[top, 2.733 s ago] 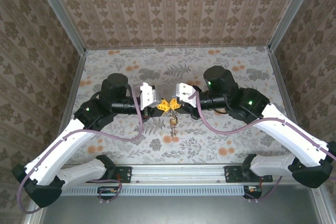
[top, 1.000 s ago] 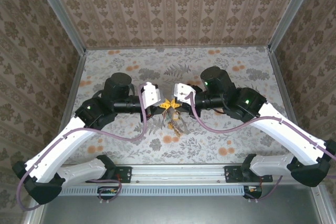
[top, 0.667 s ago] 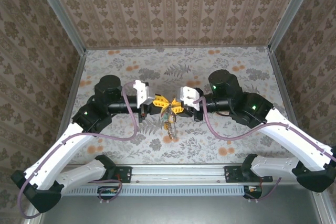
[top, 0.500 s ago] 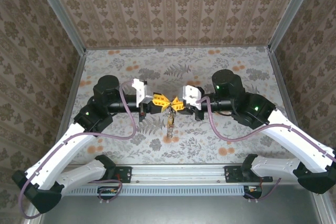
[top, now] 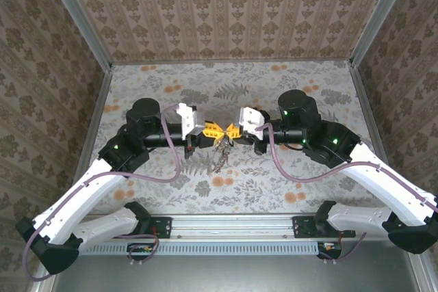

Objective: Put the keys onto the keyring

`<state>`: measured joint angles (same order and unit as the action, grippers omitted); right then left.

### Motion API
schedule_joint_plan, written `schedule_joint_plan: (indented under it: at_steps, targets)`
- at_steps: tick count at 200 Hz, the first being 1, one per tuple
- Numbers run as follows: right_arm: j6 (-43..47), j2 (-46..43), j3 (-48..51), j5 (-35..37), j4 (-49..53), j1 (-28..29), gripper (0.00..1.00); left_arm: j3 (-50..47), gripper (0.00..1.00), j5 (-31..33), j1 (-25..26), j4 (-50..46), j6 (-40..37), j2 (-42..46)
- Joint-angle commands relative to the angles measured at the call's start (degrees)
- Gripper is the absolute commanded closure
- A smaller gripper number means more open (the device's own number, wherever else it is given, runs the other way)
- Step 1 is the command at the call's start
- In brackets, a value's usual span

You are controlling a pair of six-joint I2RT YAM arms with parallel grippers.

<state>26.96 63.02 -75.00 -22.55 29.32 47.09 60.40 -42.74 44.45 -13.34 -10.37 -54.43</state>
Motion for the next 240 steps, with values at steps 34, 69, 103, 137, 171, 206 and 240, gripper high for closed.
schedule_joint_plan:
  at_steps: [34, 69, 103, 137, 171, 206, 240]
  targets:
    - [2.77, 2.19, -3.89, 0.05, 1.08, 1.23, 1.00, 5.62, 0.85, 5.17, 2.05, -11.44, -7.03, -1.01]
    - [3.62, 2.98, -4.49, 0.65, 3.58, 2.29, 1.00, 9.34, 0.90, 7.93, 2.07, -15.49, -9.25, -3.10]
    - [4.51, 3.29, -4.77, 1.45, 4.28, 3.38, 1.00, 10.43, 1.00, 10.40, 2.22, -16.62, -9.85, -4.09]
    - [5.41, 3.82, -4.86, 3.05, 5.08, 4.76, 1.00, 9.59, 1.00, 7.76, 2.15, -15.16, -8.93, -4.17]
    - [4.12, 1.11, -1.09, -2.52, 2.39, 4.68, 0.91, 4.95, 1.00, -2.37, -0.58, -4.27, -2.97, 0.10]
    - [3.26, -0.13, 0.39, -8.21, 2.39, 4.75, 0.88, 1.63, 1.00, -8.54, -4.20, 6.04, 4.12, 2.04]
    - [2.08, -0.46, 1.13, -9.45, 1.62, 4.69, 0.96, -0.68, 1.00, -10.47, -4.81, 12.75, 8.35, 2.61]
